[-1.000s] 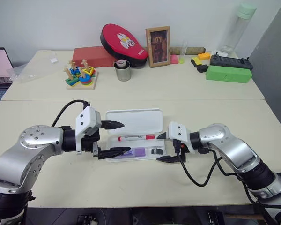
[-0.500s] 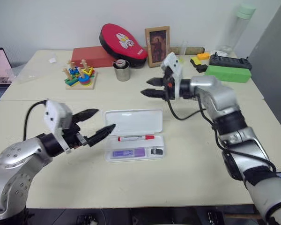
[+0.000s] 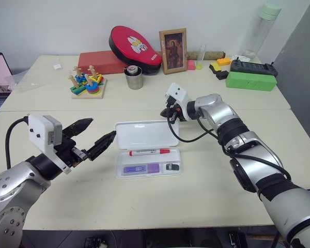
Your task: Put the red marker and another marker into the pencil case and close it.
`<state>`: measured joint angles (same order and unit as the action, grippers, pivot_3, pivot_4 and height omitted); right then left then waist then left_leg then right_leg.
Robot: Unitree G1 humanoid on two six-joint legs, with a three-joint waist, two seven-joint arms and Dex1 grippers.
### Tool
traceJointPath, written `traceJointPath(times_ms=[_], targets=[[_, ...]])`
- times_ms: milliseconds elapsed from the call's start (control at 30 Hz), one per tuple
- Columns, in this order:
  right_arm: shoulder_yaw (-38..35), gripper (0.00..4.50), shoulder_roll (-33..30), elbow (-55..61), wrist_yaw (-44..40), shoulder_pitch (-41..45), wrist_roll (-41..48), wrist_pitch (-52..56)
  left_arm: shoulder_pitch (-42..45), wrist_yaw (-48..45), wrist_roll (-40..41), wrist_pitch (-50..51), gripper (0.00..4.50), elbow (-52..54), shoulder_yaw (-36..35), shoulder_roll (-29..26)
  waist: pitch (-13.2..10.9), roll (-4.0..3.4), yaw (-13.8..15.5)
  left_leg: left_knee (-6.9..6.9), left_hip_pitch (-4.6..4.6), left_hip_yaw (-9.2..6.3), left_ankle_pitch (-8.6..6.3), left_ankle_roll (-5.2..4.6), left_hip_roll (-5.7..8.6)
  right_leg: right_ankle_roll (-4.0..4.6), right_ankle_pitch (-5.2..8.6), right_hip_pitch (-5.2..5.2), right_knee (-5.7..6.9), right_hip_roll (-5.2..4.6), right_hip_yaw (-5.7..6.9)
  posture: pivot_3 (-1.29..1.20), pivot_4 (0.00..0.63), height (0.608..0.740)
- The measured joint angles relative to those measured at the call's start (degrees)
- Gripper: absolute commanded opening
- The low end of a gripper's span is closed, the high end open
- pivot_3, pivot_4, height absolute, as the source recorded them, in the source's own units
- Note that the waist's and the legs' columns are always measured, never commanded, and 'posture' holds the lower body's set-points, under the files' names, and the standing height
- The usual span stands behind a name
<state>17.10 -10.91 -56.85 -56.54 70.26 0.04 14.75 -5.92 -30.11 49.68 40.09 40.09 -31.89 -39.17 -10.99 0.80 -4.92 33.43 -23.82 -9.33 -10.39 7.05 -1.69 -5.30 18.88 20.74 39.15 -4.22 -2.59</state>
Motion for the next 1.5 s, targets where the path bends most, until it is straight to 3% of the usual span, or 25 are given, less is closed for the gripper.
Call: traceJointPath(times_ms=[200,500,733,1067,1367,1500], targets=[[0.7,0.01,-1.1,6.4,-7.7,-1.0,-1.0,-0.4,0.3,0.7,1.4,0.3,4.50,0.1,0.1,-1.7,0.0,0.00,0.1,0.00,0.00,0.00,0.00,0.00,0.00,0.00,0.00,0.00,0.01,0.00,0.01,0.00,0.150,0.740],[2.1,0.01,-5.3,24.7,-18.9,-9.8,0.9,1.1,1.3,0.5,3.5,1.4,4.50,0.1,0.7,-4.0,0.0,0.00,0.1,-0.01,0.00,-0.01,0.00,0.00,0.00,0.00,0.00,-0.01,0.00,0.00,0.01,0.00,0.150,0.740],[6.2,0.01,-10.7,40.8,-25.0,-17.8,2.1,1.4,-4.8,-7.2,6.0,3.5,4.50,1.0,0.7,-10.2,0.0,-0.01,0.1,-0.04,0.01,0.00,0.00,0.00,-0.01,-0.01,0.01,-0.01,-0.03,0.00,0.01,0.00,0.150,0.740],[13.4,0.01,-14.6,52.2,-21.1,-25.1,-5.6,-3.0,-6.1,-14.4,6.2,4.3,4.50,-0.1,0.1,-15.2,0.0,0.02,0.1,-0.04,0.04,0.03,0.00,0.01,-0.02,-0.01,0.01,-0.02,-0.05,0.01,-0.03,0.00,0.150,0.740],[10.5,0.01,-11.9,52.6,-18.6,-28.3,-2.2,4.4,-2.3,-14.1,4.2,4.4,4.50,-3.1,1.8,-15.5,0.0,0.07,0.1,-0.43,0.78,0.04,-0.01,0.01,-0.07,0.06,0.06,-0.58,-0.12,0.04,-0.03,0.00,0.150,0.740],[2.5,0.78,-9.3,49.5,-14.0,-27.9,4.3,8.1,1.9,-10.0,1.6,4.1,4.50,-7.5,4.1,-12.5,0.0,-0.02,0.3,-0.44,0.76,0.06,0.00,0.02,-0.07,0.07,0.06,-0.57,-0.13,0.03,-0.05,0.00,0.150,0.740]])
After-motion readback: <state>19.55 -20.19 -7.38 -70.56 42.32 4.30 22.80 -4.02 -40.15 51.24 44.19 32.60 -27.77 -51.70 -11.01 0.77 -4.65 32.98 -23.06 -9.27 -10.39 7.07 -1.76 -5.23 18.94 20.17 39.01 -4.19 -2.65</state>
